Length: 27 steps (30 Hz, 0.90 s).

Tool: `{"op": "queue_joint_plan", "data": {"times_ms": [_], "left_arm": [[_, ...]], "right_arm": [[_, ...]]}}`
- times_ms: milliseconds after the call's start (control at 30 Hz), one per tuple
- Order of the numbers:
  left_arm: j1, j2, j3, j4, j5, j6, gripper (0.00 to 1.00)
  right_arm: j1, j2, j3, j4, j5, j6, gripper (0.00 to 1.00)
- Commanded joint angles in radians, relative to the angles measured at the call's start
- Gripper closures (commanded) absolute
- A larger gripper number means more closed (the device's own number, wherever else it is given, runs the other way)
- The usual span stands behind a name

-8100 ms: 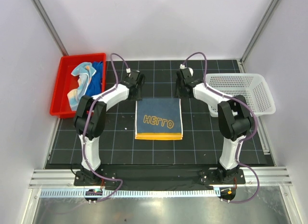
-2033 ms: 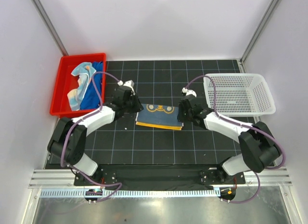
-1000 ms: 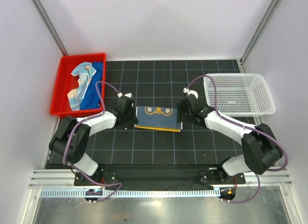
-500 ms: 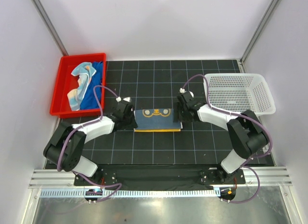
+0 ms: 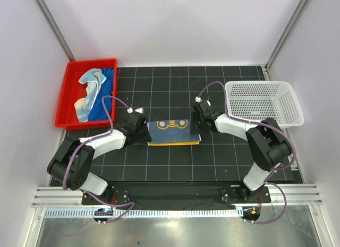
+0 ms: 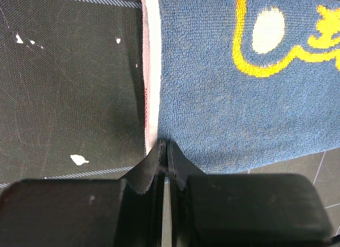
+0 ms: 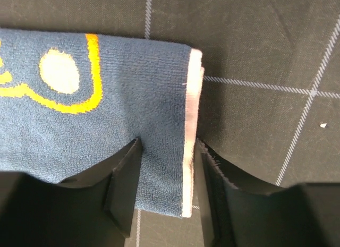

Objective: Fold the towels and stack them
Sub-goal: Neatly place the folded towel into the bin

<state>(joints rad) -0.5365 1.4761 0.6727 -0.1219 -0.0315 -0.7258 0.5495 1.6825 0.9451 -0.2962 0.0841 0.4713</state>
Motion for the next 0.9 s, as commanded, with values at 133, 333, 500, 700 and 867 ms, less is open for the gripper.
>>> {"op": "queue_joint_plan", "data": {"times_ms": [133,333,500,700,867], "left_arm": [[-0.011,-0.030,-0.025,0.013,-0.021,-0.017,0.91],[-0.014,-0.072,-0.009,-0.002,-0.008,-0.032,0.84],[-0.014,-0.167,0.033,-0.088,-0.060,-0.043,0.70],[-0.025,-0.295,0.077,-0.171,-0.073,-0.035,0.69],[-0.062,-0.417,0.105,-0.268,-0.042,-0.021,0.68]], "right_arm": [[0.021,0.014,0.009,-0.018,0.003,-0.008,0.65],[0.055,0.011,0.029,-0.098,0.089,-0.037,0.99],[0.070,-0.030,0.087,-0.193,0.192,-0.080,0.99],[0.070,-0.050,0.188,-0.282,0.322,-0.131,0.99],[0.070,-0.009,0.320,-0.357,0.477,-0.203,0.99]]}}
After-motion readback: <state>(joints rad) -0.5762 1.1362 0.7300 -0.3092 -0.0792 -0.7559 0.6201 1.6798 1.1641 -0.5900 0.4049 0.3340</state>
